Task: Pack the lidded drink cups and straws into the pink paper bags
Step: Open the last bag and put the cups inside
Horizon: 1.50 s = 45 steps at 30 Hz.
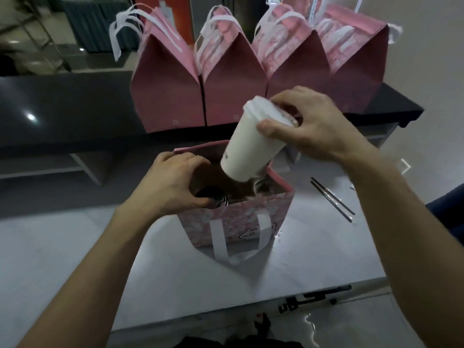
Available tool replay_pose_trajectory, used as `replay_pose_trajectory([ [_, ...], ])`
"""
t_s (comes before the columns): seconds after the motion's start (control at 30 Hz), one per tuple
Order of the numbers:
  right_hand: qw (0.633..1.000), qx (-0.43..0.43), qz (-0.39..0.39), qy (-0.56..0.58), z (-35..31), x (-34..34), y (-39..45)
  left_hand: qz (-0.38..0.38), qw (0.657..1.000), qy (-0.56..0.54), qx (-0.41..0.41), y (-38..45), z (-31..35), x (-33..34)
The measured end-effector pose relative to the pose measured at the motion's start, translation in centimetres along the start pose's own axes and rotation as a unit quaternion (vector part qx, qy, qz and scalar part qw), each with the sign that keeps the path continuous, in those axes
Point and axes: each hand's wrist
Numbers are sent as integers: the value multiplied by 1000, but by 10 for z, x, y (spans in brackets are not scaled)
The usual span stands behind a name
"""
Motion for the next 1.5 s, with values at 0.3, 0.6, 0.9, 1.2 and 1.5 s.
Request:
replay_pose_trajectory([
  [0.3, 920, -81, -296, -243, -1, 85, 19, -71, 997, -24, -13, -21, -2, 26],
  [0.6, 870, -105, -343, -339, 8, 117, 26, -84, 995, -45, -11, -23, 2, 34],
  [0.9, 848, -125, -384, -344, 25, 148, 10, -96, 995, -39, -11, -19, 7, 29],
  [1.2, 844, -145, -383, -347, 27, 151, 10, -98, 995, -30, -16, -20, 7, 26],
  [1.5, 831, -175, -391, -355, 17, 151, 4, -91, 995, -28, -18, -21, 10, 20],
])
Point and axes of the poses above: each hand's wrist, its own y-axis towards the middle knuckle, its own x-axis out of the palm, z = x × y, and after that the axes turned 7 degrees about z, right-handed
